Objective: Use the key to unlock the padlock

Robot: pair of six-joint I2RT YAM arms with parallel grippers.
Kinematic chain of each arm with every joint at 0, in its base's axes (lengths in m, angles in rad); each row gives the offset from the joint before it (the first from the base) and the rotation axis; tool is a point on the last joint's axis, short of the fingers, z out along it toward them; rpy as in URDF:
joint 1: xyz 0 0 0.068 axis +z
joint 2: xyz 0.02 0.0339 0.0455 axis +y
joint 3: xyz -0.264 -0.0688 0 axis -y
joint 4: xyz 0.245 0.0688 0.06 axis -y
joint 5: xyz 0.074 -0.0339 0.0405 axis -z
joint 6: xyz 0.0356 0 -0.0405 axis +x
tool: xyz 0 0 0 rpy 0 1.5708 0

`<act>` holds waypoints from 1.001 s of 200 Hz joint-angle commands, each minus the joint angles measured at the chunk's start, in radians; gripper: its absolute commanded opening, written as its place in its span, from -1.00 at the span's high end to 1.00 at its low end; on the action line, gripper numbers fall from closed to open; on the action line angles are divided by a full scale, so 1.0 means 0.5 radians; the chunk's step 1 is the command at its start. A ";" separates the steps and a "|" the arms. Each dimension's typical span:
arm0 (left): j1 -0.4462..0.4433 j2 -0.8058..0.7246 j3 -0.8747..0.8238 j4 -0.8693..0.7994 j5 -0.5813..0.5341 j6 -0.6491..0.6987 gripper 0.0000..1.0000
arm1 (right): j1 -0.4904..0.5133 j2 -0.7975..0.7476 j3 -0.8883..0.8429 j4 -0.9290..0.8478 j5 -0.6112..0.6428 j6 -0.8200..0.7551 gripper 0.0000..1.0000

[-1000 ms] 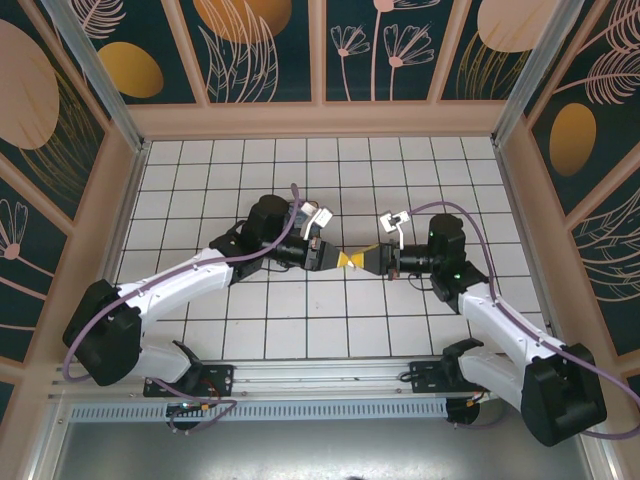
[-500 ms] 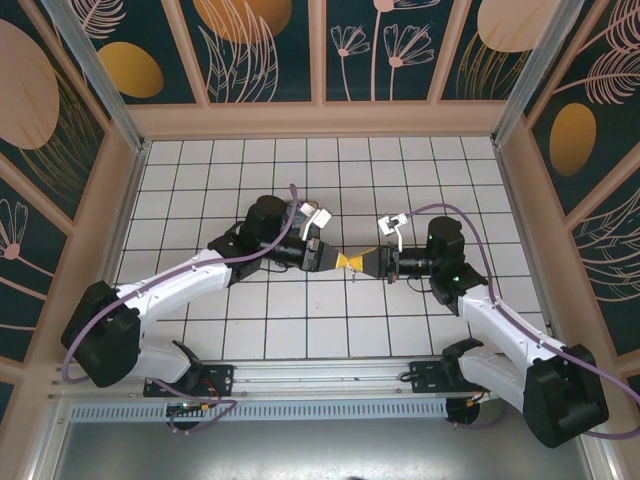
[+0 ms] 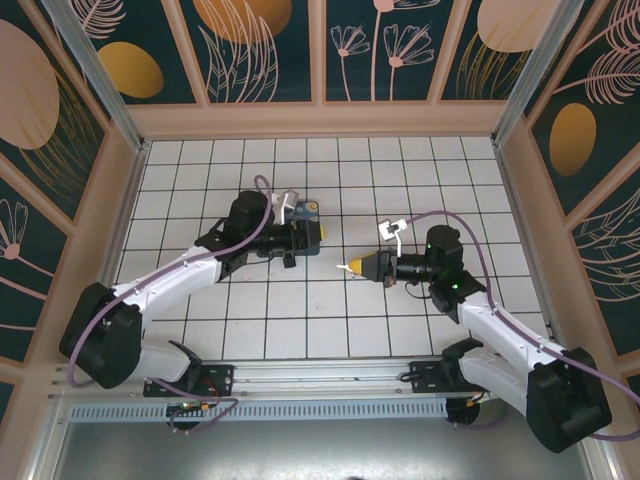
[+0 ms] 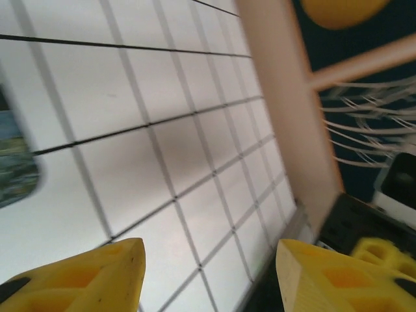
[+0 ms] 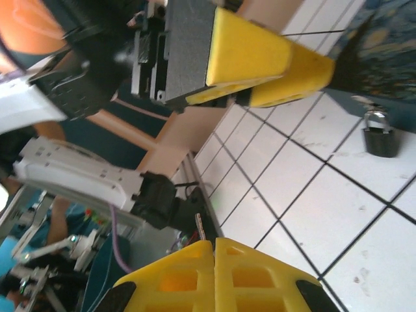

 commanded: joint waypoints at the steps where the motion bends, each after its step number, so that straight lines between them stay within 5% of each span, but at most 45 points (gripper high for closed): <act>1: -0.002 -0.103 0.028 -0.451 -0.695 0.008 -0.11 | -0.013 0.034 -0.016 0.025 0.330 0.182 1.00; 42: -0.012 -0.402 -0.382 -0.501 -1.063 -0.299 -0.15 | 0.059 0.074 -0.045 0.197 0.567 0.363 1.00; 80: -0.071 -0.441 -0.397 -0.004 -0.276 -0.430 -0.05 | 0.163 0.041 0.005 0.123 0.664 0.193 1.00; 113: -0.079 -0.323 -0.277 0.301 0.072 -0.797 -0.04 | 0.220 0.071 0.054 0.112 0.737 0.120 1.00; 200: -0.187 -0.114 -0.100 0.346 0.176 -0.765 0.23 | 0.376 0.188 0.163 0.174 0.745 0.114 1.00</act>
